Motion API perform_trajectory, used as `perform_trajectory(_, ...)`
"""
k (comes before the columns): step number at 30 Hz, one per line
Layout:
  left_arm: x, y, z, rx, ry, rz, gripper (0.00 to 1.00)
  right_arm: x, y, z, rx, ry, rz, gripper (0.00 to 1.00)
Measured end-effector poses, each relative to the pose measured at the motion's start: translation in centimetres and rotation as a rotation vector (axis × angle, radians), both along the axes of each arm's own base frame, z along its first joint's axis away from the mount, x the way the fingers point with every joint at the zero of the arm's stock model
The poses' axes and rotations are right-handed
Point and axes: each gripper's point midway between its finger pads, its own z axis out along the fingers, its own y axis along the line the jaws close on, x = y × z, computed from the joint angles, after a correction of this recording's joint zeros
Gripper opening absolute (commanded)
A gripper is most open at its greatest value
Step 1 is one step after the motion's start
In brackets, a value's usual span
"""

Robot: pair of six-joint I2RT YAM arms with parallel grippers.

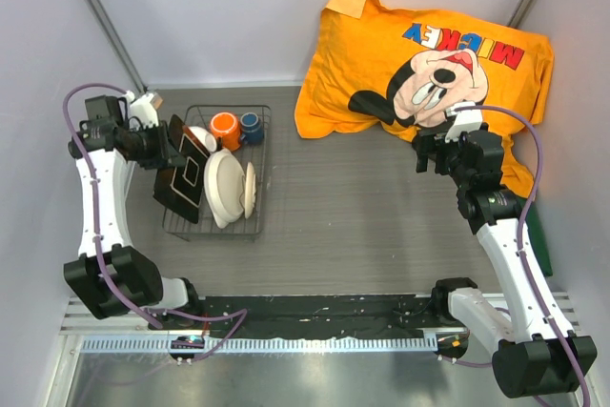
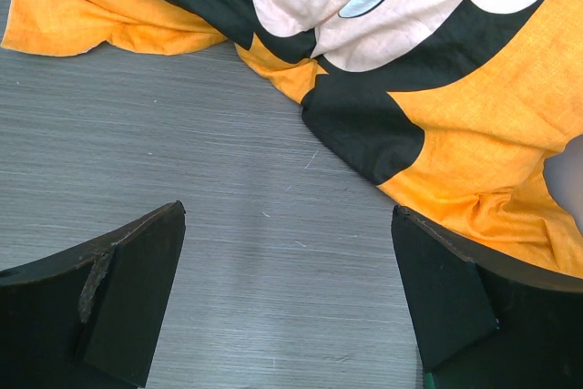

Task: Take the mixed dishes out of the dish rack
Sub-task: Pick up the plate from the dish rack.

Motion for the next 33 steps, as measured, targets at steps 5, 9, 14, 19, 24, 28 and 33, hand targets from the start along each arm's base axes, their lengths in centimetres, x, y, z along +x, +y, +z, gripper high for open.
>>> perform_trajectory(5, 0.1, -0.2, 1.7, -0.01, -0.027, 0.007, 0.0, 0.0, 0.0, 0.0, 0.0, 0.0, 0.0, 1.0)
perform_trajectory(9, 0.2, -0.4, 3.3, -0.016, -0.073, 0.014, 0.0, 0.0, 0.0, 0.0, 0.0, 0.0, 0.0, 1.0)
perform_trajectory(14, 0.0, -0.7, 4.9, -0.031, -0.106, 0.039, 0.0, 0.0, 0.0, 0.0, 0.0, 0.0, 0.0, 1.0)
perform_trajectory(19, 0.1, -0.8, 6.4, -0.042, -0.134, 0.062, 0.0, 0.0, 0.0, 0.0, 0.0, 0.001, 0.001, 1.0)
perform_trajectory(24, 0.4, -0.8, 9.8, -0.035, -0.211, 0.073, 0.0, 0.1, 0.0, -0.1, 0.0, 0.004, 0.001, 1.0)
perform_trajectory(28, 0.4, -1.3, 14.0, -0.02, -0.316, 0.056, 0.0, 0.1, 0.0, -0.3, 0.0, 0.011, 0.002, 1.0)
perform_trajectory(33, 0.3, -3.3, 18.1, -0.014, -0.42, -0.004, 0.0, 0.2, 0.0, -0.5, -0.001, 0.015, 0.001, 1.0)
